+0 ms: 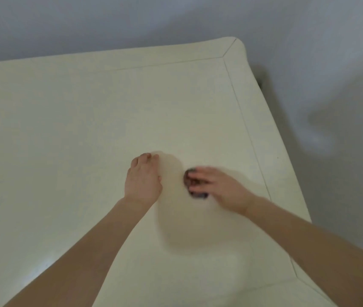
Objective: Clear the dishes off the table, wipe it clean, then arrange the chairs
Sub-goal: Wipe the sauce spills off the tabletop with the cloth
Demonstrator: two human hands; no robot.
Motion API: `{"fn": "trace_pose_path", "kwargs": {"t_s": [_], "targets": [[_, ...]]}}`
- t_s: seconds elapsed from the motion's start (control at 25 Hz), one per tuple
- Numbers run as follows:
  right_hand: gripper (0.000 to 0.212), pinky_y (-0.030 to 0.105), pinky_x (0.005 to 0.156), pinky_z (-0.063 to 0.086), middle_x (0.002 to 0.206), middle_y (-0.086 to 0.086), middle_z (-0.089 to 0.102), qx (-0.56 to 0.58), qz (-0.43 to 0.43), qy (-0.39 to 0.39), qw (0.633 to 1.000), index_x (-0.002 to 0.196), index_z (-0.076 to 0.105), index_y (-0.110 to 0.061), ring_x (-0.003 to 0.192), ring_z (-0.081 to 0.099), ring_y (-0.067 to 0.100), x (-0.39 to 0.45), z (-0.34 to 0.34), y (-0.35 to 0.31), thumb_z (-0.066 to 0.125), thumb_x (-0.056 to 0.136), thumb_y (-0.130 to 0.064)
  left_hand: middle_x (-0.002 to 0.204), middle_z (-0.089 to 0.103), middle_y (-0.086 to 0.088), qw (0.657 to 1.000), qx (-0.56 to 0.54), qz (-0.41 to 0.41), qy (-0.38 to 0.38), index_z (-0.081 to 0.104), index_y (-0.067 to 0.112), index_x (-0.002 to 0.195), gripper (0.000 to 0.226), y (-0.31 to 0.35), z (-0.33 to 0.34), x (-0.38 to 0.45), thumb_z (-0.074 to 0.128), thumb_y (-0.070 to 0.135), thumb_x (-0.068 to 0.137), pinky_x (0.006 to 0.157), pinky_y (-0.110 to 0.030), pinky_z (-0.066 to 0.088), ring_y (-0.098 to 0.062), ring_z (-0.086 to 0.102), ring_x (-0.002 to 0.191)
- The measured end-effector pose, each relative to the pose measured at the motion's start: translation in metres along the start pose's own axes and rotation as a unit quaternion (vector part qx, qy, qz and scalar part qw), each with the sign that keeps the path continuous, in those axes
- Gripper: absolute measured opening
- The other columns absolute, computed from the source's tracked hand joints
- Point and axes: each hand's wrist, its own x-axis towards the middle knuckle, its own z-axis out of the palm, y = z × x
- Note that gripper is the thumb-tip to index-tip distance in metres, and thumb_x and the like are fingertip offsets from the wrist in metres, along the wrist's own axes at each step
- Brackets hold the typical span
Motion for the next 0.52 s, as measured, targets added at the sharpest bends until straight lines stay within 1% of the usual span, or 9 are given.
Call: {"fn": "trace_pose_path", "kwargs": {"t_s": [0.08, 0.16, 0.2, 0.24, 0.28, 0.36, 0.44, 0.48, 0.52], "targets": [[0.030, 0.033, 0.107, 0.035, 0.132, 0.009, 0.054, -0.051, 0.116, 0.070, 0.989, 0.120, 0.063, -0.017, 0.126, 0.045, 0.027, 0.021, -0.032, 0.037, 0.045, 0.096, -0.013, 0.147, 0.031, -0.012, 1.000, -0.002, -0.001, -0.007, 0.034, 0.011, 0.141, 0.059, 0.002, 0.005, -0.012, 0.059, 0.019, 0.088, 0.110, -0.039, 0.031, -0.031, 0.026, 0.136], [0.038, 0.039, 0.107, 0.035, 0.136, 0.015, 0.049, -0.075, 0.267, 0.125, 0.953, 0.122, 0.061, -0.011, 0.127, 0.042, 0.033, 0.044, -0.053, 0.064, 0.045, 0.090, 0.002, 0.151, 0.025, -0.014, 1.000, -0.002, -0.009, -0.013, 0.030, 0.011, 0.143, 0.066, 0.003, 0.008, -0.019, 0.062, 0.025, 0.087, 0.113, -0.039, 0.027, -0.032, 0.020, 0.139], [0.038, 0.043, 0.104, 0.039, 0.133, 0.017, 0.050, -0.087, 0.297, 0.152, 0.939, 0.118, 0.064, -0.010, 0.125, 0.044, 0.035, 0.051, -0.049, 0.058, 0.047, 0.087, 0.003, 0.152, 0.020, -0.015, 1.000, -0.001, -0.016, -0.018, 0.027, 0.011, 0.145, 0.073, 0.003, 0.010, -0.024, 0.065, 0.031, 0.085, 0.115, -0.039, 0.025, -0.032, 0.017, 0.141], [0.035, 0.047, 0.099, 0.043, 0.127, 0.019, 0.055, -0.101, 0.279, 0.172, 0.939, 0.112, 0.066, -0.009, 0.120, 0.049, 0.037, 0.052, -0.034, 0.047, 0.048, 0.084, 0.002, 0.154, 0.016, -0.015, 0.999, 0.002, -0.025, -0.024, 0.024, 0.010, 0.146, 0.082, 0.003, 0.012, -0.028, 0.068, 0.037, 0.082, 0.116, -0.039, 0.022, -0.032, 0.013, 0.142], [0.032, 0.050, 0.096, 0.045, 0.122, 0.020, 0.059, -0.102, 0.222, 0.174, 0.954, 0.106, 0.069, -0.009, 0.117, 0.053, 0.040, 0.047, -0.012, 0.026, 0.049, 0.083, -0.002, 0.155, 0.012, -0.015, 0.999, 0.007, -0.033, -0.031, 0.020, 0.010, 0.148, 0.092, 0.002, 0.015, -0.032, 0.070, 0.043, 0.079, 0.117, -0.039, 0.019, -0.032, 0.011, 0.143], [0.034, 0.045, 0.102, 0.040, 0.124, 0.018, 0.061, -0.086, 0.079, 0.104, 0.988, 0.106, 0.070, -0.011, 0.120, 0.052, 0.040, 0.017, 0.037, -0.026, 0.043, 0.086, -0.012, 0.156, 0.011, -0.014, 0.998, 0.016, -0.043, -0.040, 0.018, 0.009, 0.148, 0.102, 0.002, 0.018, -0.038, 0.073, 0.050, 0.073, 0.118, -0.039, 0.017, -0.032, 0.010, 0.144], [0.038, 0.038, 0.108, 0.030, 0.129, 0.015, 0.059, -0.063, -0.005, 0.014, 0.998, 0.110, 0.070, -0.014, 0.124, 0.049, 0.035, -0.014, 0.050, -0.057, 0.037, 0.091, -0.017, 0.156, 0.015, -0.014, 0.998, 0.014, -0.044, -0.035, 0.020, 0.009, 0.148, 0.105, 0.003, 0.016, -0.038, 0.075, 0.052, 0.069, 0.117, -0.037, 0.020, -0.031, 0.015, 0.143], [0.038, 0.036, 0.107, 0.032, 0.128, 0.015, 0.060, -0.061, -0.036, -0.011, 0.997, 0.108, 0.071, -0.014, 0.122, 0.051, 0.035, -0.015, 0.043, -0.055, 0.036, 0.094, -0.020, 0.155, 0.016, -0.014, 0.998, 0.018, -0.041, -0.035, 0.022, 0.008, 0.147, 0.104, 0.004, 0.013, -0.037, 0.076, 0.052, 0.069, 0.116, -0.036, 0.021, -0.031, 0.016, 0.142], [0.038, 0.036, 0.103, 0.038, 0.124, 0.017, 0.062, -0.069, -0.061, -0.009, 0.996, 0.105, 0.072, -0.012, 0.117, 0.056, 0.037, -0.003, 0.036, -0.043, 0.037, 0.094, -0.022, 0.155, 0.017, -0.015, 0.998, 0.023, -0.037, -0.038, 0.023, 0.008, 0.146, 0.103, 0.005, 0.011, -0.036, 0.077, 0.050, 0.069, 0.116, -0.035, 0.019, -0.031, 0.017, 0.142]]}}
